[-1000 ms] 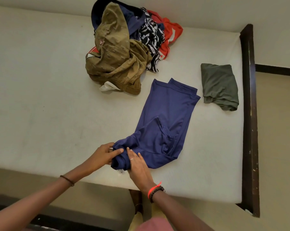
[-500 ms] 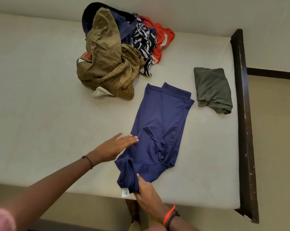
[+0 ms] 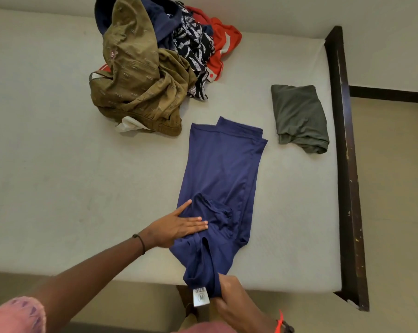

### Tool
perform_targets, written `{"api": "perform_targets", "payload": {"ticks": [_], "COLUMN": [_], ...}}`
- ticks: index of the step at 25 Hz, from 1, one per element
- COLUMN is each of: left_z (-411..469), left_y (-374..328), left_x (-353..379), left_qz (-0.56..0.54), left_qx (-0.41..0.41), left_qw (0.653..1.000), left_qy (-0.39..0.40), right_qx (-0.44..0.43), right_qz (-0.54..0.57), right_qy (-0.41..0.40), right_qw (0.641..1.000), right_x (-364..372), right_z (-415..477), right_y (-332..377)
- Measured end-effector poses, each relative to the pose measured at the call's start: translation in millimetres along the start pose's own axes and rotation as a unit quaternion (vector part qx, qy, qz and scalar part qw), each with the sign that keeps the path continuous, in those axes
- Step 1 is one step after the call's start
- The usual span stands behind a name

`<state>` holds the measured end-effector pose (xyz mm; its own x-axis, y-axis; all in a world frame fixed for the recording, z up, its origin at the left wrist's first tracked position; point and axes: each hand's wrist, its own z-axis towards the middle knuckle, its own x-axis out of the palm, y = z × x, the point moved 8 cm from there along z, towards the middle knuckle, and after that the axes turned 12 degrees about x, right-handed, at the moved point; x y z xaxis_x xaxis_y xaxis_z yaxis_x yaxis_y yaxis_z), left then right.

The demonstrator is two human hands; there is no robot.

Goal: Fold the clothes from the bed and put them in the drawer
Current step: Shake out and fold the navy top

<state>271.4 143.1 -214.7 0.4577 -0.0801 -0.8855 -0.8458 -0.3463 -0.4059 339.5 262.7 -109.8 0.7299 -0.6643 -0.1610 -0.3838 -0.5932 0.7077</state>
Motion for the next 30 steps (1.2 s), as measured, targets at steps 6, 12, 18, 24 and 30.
{"api": "perform_targets", "payload": {"ticks": [6, 12, 18, 24, 30], "left_z": [-11.3, -14.0, -7.0, -12.8, -28.9], "left_y": [-55.5, -11.2, 25.9, 41.2, 27.0], "left_x": [15.8, 11.7, 27.8, 42.6, -9.7], "left_qz": [-0.045, -0.27, -0.433, -0.518, -0.08], "left_qx": [-0.03, -0.258, -0.323, -0.382, -0.354], "left_qw": [0.997, 0.926, 0.836, 0.753, 0.906], "left_qy": [-0.049, -0.06, -0.092, -0.136, -0.216], "right_qx": [-0.032, 0.034, 0.069, 0.116, -0.043], "right_qz": [-0.01, 0.054, 0.096, 0.124, -0.183], "right_qy": [0.021, 0.023, 0.019, -0.188, -0.33], "right_qw": [0.999, 0.998, 0.993, 0.967, 0.925], "right_x": [-43.7, -140.0, -201.2, -250.3, -157.6], "right_z": [-25.2, 46.9, 167.8, 234.7, 145.0], "right_y": [14.8, 20.1, 12.9, -14.0, -2.1]}}
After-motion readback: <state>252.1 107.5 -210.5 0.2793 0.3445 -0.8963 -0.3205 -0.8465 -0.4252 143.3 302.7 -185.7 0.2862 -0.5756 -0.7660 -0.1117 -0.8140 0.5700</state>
